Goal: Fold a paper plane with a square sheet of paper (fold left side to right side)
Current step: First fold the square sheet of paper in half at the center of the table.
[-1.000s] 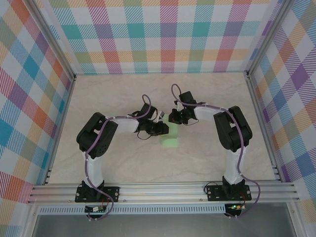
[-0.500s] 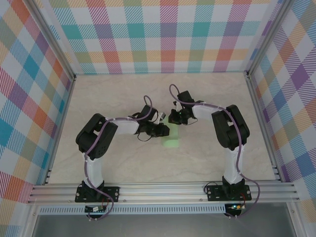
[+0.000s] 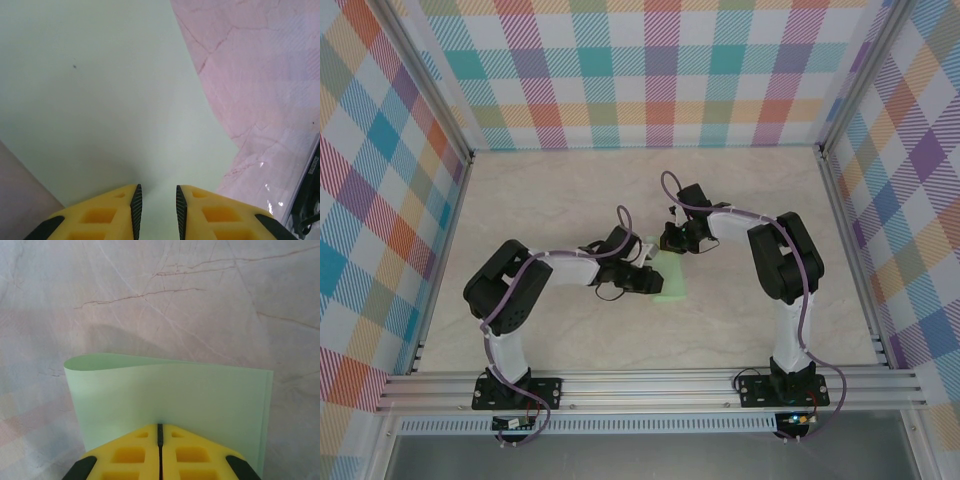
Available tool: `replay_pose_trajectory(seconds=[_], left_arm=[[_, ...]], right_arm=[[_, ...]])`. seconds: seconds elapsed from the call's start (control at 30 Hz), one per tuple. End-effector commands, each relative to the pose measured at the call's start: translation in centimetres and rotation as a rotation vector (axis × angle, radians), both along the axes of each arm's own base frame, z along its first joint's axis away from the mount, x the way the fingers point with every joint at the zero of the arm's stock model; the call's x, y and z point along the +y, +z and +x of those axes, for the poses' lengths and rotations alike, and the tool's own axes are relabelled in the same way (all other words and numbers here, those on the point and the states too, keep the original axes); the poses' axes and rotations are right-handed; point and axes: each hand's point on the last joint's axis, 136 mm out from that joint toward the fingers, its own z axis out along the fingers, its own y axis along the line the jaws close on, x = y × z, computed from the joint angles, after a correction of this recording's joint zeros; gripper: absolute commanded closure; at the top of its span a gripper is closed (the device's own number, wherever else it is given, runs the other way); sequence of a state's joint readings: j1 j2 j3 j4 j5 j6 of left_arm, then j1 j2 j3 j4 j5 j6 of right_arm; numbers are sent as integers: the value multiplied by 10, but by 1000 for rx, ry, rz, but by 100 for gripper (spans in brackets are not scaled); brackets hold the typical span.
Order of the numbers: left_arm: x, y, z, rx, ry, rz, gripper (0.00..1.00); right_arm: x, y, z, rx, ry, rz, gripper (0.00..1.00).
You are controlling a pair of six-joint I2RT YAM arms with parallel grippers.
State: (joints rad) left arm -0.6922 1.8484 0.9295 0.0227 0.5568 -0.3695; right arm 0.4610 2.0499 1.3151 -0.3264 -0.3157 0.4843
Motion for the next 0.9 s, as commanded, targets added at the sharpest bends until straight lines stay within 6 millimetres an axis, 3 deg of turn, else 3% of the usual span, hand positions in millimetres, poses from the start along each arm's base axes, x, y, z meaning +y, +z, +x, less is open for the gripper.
replay_pose_trajectory(seconds=[0.0, 0.23, 0.37, 0.53, 0.6, 0.7, 0.87], left_arm=[[13, -23, -62, 164, -86, 92, 73], [13, -19, -80, 167, -97, 75, 72], [10, 6, -76, 128, -87, 22, 71], [6, 59, -43, 45, -24, -82, 69], [9, 67, -24, 31, 22, -93, 68], [7, 64, 3, 32, 62, -85, 68], [-12, 42, 31, 49, 72, -91, 70]], right_arm=[[-19, -27, -5, 49, -20, -104, 93], [-18, -26, -6, 50, -15, -103, 93], [-16, -24, -5, 41, -10, -91, 93], [-16, -21, -4, 34, -14, -86, 92], [-16, -20, -4, 32, -16, -85, 93], [-14, -18, -3, 25, -16, -72, 92], [-10, -10, -1, 12, -10, -44, 92]])
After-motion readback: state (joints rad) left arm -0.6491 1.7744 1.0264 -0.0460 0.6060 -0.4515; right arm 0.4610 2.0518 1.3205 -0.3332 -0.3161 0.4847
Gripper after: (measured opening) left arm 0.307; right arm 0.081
